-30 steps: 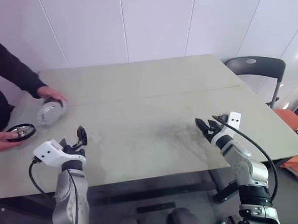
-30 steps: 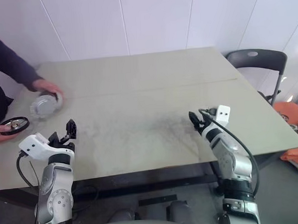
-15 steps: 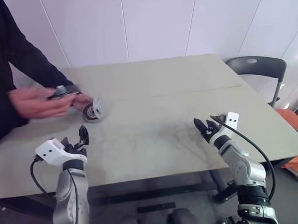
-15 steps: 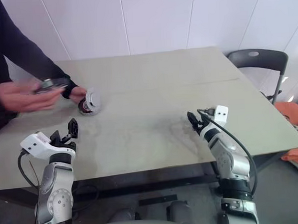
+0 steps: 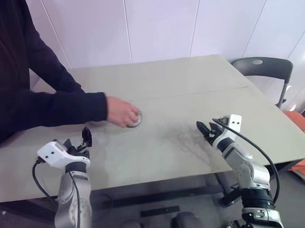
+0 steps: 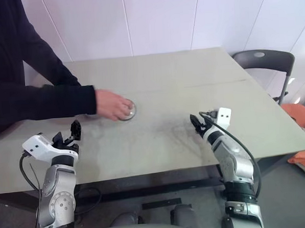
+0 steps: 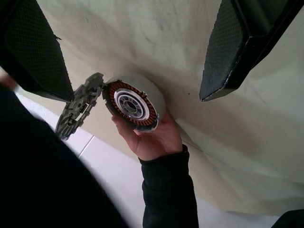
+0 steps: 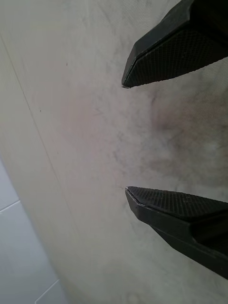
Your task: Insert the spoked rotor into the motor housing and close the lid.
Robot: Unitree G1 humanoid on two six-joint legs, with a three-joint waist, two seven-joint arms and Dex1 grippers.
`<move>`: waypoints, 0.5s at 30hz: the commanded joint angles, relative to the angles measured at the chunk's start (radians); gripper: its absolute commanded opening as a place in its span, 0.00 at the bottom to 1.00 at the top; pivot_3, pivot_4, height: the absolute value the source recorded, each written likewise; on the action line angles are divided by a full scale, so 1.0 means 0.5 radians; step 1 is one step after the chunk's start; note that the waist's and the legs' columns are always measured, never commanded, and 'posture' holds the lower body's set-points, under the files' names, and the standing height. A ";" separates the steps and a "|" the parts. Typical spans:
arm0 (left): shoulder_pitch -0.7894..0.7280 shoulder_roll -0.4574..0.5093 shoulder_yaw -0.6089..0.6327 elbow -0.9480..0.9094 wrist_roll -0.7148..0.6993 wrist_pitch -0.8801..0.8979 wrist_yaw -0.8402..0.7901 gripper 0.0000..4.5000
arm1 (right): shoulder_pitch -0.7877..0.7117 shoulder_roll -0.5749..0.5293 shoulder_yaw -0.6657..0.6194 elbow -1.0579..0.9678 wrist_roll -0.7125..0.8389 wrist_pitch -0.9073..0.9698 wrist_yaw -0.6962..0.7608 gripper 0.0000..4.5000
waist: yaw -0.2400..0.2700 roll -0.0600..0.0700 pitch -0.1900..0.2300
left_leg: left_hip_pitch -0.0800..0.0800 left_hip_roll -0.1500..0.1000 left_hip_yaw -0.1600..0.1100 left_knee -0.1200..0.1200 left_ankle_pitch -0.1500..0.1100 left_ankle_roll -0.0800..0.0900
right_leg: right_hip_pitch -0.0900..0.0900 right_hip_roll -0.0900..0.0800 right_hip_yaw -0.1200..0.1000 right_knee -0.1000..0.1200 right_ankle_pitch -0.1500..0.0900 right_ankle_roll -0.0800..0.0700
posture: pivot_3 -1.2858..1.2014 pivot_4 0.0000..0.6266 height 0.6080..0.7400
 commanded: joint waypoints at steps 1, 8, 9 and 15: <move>-0.039 0.016 -0.021 -0.042 0.005 -0.005 -0.014 1.00 | -0.047 0.007 0.004 -0.041 0.005 -0.028 0.010 0.77 | 0.000 0.000 0.000 | 0.000 0.000 0.000 0.000 0.000 0.000 | 0.000 0.000 0.000 0.000 0.000 0.000 | 0.52 0.00 1.00; -0.030 0.012 -0.023 -0.050 0.005 -0.003 -0.016 1.00 | -0.045 0.002 0.005 -0.036 0.006 -0.028 0.012 0.77 | 0.001 0.000 0.000 | 0.000 0.000 0.000 0.000 0.000 0.000 | 0.000 0.000 0.000 0.000 0.000 0.000 | 0.52 0.00 1.00; -0.029 0.010 -0.026 -0.052 0.008 -0.004 -0.014 1.00 | -0.046 -0.001 0.003 -0.033 0.007 -0.028 0.015 0.77 | 0.002 0.000 0.000 | 0.000 0.000 0.000 0.000 0.000 0.000 | 0.000 0.000 0.000 0.000 0.000 0.000 | 0.52 0.00 1.00; -0.025 0.015 -0.039 -0.059 0.003 -0.012 -0.043 1.00 | -0.045 -0.010 0.001 -0.030 0.009 -0.021 0.028 0.77 | 0.000 0.000 0.000 | 0.000 0.000 0.000 0.000 0.000 0.000 | 0.000 0.000 0.000 0.000 0.000 0.000 | 0.52 0.00 1.00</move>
